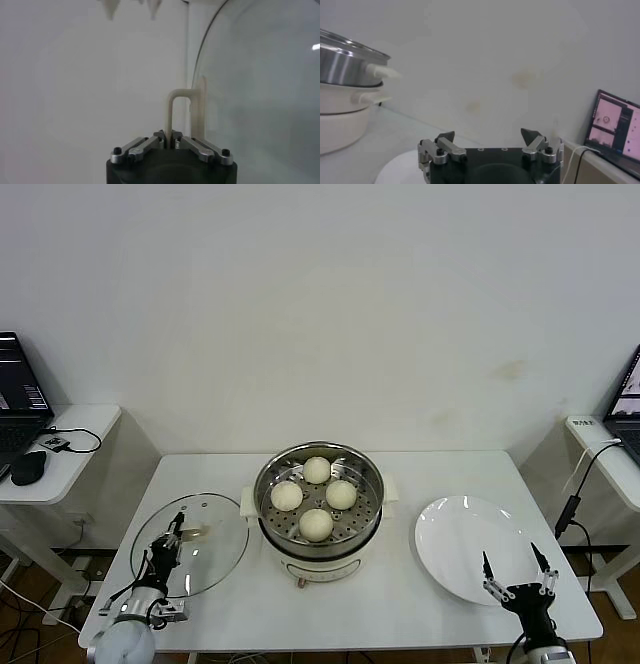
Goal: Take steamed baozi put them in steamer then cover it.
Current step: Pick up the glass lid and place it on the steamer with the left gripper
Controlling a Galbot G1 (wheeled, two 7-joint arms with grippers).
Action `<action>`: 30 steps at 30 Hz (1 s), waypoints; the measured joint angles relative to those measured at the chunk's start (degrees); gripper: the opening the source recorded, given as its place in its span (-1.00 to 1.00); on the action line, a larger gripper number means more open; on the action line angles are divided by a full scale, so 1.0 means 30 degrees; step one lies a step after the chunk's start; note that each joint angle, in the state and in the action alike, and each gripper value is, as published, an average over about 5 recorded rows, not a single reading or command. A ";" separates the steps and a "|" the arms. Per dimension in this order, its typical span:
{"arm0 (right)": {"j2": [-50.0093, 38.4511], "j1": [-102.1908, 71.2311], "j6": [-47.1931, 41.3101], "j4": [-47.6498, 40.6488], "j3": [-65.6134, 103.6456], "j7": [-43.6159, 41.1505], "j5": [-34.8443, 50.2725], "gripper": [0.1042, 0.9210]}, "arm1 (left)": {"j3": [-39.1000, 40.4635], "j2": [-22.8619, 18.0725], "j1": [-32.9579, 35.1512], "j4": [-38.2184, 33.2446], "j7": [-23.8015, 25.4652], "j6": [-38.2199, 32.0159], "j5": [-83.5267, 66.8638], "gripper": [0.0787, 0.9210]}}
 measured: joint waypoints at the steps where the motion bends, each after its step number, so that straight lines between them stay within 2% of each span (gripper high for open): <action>1: -0.0017 -0.0003 0.0015 0.0010 -0.0015 -0.0002 -0.0010 0.76 | -0.0176 -0.0028 0.0282 -0.0413 0.0057 0.0160 0.0059 -0.83; 9: -0.0113 -0.0005 0.0107 0.0028 -0.0120 -0.0053 -0.0042 0.76 | -0.1644 0.0223 0.2207 -0.3386 0.0997 0.1115 0.0404 -0.83; 18: -0.0131 0.0108 0.0156 -0.0091 -0.0297 -0.0102 -0.0140 0.76 | -0.2969 0.1140 0.3242 -0.6294 0.2948 0.1812 0.0049 -0.83; 24: -0.0020 0.0188 0.0196 -0.0139 -0.0419 -0.0120 -0.0360 0.76 | -0.2780 0.1952 0.3257 -0.8149 0.4203 0.2422 -0.0941 -0.83; 30: 0.0127 0.0140 0.0380 -0.0180 -0.0409 -0.0120 -0.0706 0.76 | -0.1457 0.2815 0.2827 -0.9818 0.5242 0.3447 -0.1574 -0.83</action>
